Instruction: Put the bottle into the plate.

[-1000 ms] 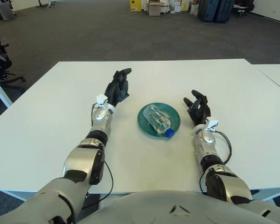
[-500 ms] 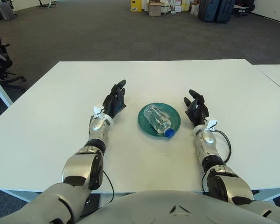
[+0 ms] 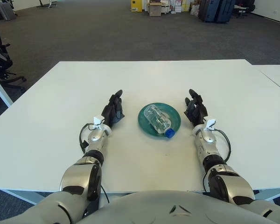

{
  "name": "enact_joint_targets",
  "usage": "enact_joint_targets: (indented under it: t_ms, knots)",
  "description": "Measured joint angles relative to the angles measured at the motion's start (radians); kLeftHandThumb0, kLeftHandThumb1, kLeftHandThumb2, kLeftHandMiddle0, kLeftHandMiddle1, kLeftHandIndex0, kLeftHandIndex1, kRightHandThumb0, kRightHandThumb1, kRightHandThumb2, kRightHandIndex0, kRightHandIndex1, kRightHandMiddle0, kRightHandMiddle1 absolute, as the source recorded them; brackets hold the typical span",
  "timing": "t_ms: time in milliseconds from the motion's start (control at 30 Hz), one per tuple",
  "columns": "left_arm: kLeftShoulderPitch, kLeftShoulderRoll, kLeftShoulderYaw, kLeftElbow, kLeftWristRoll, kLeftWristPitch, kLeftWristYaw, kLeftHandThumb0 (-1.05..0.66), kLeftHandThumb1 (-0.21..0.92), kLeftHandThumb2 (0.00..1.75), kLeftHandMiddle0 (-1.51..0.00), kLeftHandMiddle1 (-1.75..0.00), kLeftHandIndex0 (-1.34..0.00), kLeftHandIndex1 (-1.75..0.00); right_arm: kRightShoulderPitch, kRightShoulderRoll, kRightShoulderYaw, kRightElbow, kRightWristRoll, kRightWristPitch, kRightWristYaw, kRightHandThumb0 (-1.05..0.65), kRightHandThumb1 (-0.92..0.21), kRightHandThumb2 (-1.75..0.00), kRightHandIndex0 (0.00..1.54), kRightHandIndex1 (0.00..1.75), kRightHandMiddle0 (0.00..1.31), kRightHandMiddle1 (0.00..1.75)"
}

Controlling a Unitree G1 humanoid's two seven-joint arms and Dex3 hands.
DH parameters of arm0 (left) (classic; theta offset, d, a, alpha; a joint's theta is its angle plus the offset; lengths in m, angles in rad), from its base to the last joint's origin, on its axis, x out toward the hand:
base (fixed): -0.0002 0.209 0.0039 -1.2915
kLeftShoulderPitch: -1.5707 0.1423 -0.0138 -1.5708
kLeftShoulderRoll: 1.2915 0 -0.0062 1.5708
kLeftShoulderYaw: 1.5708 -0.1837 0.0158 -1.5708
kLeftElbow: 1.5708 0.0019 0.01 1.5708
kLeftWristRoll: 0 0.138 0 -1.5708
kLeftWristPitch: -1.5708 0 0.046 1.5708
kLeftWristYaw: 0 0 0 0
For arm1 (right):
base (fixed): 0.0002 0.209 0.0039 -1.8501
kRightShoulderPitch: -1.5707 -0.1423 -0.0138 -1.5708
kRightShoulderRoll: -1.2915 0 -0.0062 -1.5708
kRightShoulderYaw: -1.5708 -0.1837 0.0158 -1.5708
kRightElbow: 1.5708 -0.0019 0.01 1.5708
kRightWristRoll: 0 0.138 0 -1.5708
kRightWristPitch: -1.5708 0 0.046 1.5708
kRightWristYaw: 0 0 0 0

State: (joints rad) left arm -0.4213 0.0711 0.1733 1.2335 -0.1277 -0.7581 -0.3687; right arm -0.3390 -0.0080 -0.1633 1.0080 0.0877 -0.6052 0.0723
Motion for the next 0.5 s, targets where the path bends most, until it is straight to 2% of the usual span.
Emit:
enact_joint_targets:
  t_ms: [500]
  knots:
    - [0.000, -0.008, 0.009, 0.000, 0.015, -0.004, 0.036, -0.86, 0.92, 0.97, -0.18, -0.01, 0.00, -0.42, -0.015, -0.014, 0.006, 0.023, 0.000, 0.006, 0.004, -0.75, -0.92, -0.93, 0.12, 0.00, 0.00, 0.28]
